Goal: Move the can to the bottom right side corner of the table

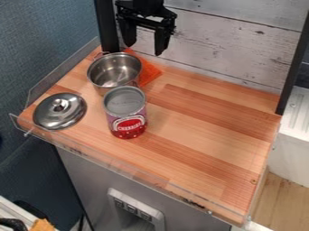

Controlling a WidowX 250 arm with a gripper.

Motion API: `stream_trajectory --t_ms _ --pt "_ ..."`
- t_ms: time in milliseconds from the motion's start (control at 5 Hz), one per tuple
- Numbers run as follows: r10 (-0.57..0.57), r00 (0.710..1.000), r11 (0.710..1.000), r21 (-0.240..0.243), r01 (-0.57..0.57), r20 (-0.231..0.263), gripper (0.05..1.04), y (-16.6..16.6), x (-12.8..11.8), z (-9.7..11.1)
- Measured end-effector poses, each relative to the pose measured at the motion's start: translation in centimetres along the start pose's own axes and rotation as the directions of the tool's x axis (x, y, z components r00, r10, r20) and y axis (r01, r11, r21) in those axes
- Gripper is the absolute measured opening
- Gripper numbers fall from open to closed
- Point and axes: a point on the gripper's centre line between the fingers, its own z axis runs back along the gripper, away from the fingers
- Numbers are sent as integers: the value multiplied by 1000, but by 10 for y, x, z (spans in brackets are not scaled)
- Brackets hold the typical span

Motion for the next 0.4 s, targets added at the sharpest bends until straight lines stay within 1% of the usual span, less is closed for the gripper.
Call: stream_trajectory --t_ms 200,400 --pt "-2 999 1000 -7 1 -41 1001 -2 -5 -15" --pt "23 997 1000 19 -22 -72 1001 18 -30 -26"
